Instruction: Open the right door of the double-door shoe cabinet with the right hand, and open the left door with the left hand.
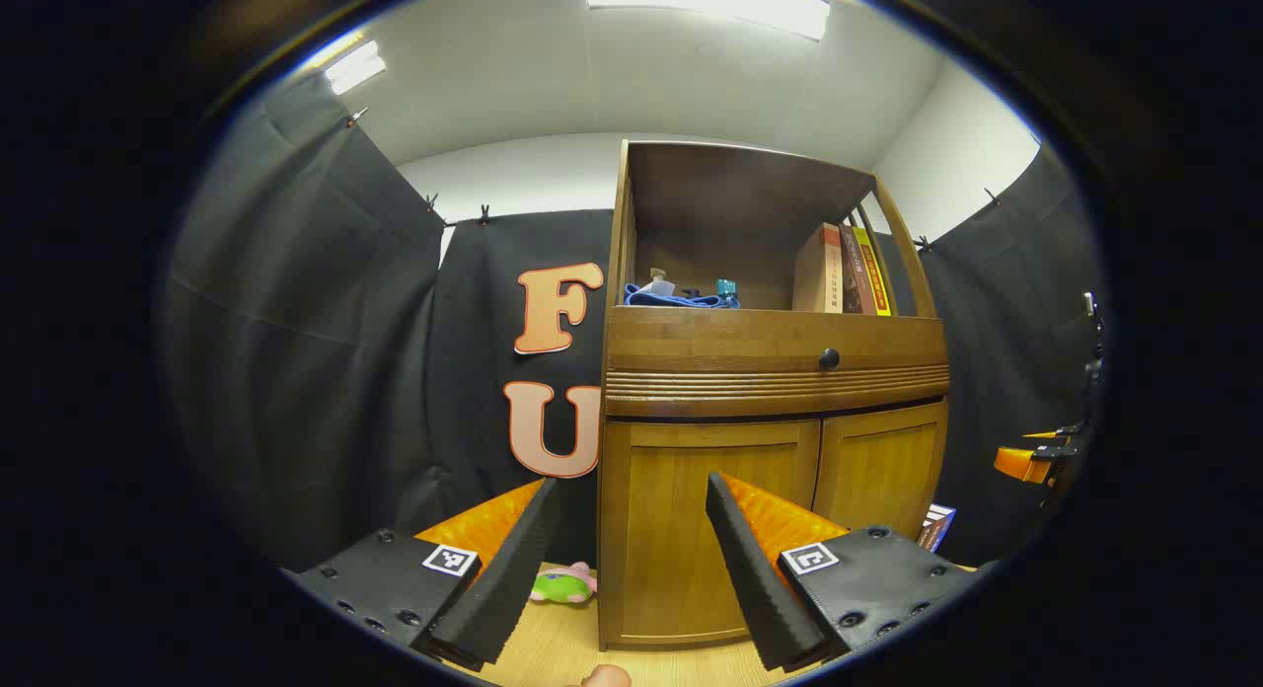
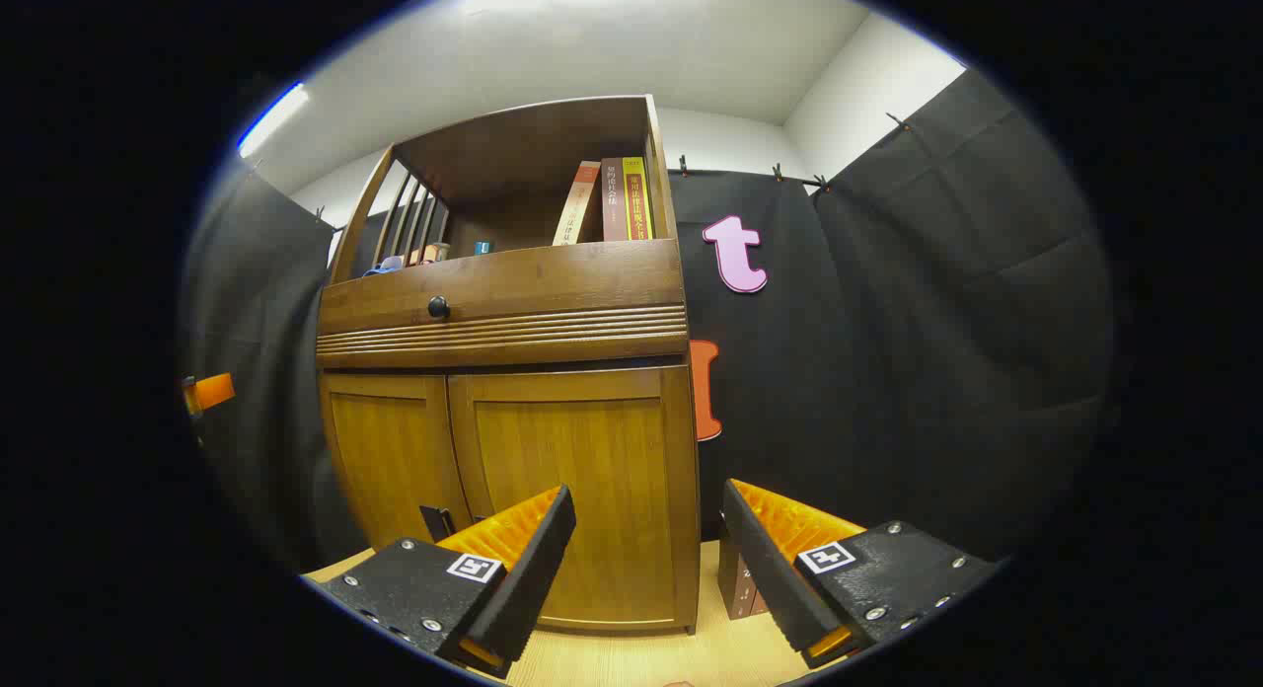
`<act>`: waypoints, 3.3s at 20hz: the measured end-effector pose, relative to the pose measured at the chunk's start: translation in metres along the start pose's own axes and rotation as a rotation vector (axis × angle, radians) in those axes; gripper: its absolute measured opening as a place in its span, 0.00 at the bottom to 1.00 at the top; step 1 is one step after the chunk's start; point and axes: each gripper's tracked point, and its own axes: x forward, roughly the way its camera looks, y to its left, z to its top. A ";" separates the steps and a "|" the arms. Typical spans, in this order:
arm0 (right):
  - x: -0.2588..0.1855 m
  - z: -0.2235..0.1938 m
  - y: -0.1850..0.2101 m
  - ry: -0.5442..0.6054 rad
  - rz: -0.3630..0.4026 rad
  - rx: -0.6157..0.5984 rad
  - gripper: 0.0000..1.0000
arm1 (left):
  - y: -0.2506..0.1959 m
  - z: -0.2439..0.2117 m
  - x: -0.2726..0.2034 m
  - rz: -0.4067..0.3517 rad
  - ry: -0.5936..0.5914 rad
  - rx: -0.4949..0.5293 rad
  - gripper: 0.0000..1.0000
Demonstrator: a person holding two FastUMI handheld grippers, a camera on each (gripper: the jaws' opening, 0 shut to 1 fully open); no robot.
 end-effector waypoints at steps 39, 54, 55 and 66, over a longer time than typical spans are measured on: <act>0.044 -0.120 0.125 0.073 0.137 -0.007 0.94 | 0.005 -0.041 -0.014 -0.045 0.057 -0.007 0.96; 0.109 -0.195 0.181 0.181 0.153 -0.036 0.81 | 0.012 -0.031 -0.045 -0.043 0.020 0.008 0.96; 0.114 -0.199 0.181 0.186 0.146 -0.036 0.94 | 0.013 -0.032 -0.046 -0.041 0.019 0.011 0.96; 0.136 -0.214 0.185 0.208 0.129 -0.025 0.54 | 0.030 -0.042 -0.043 -0.009 0.039 0.007 0.96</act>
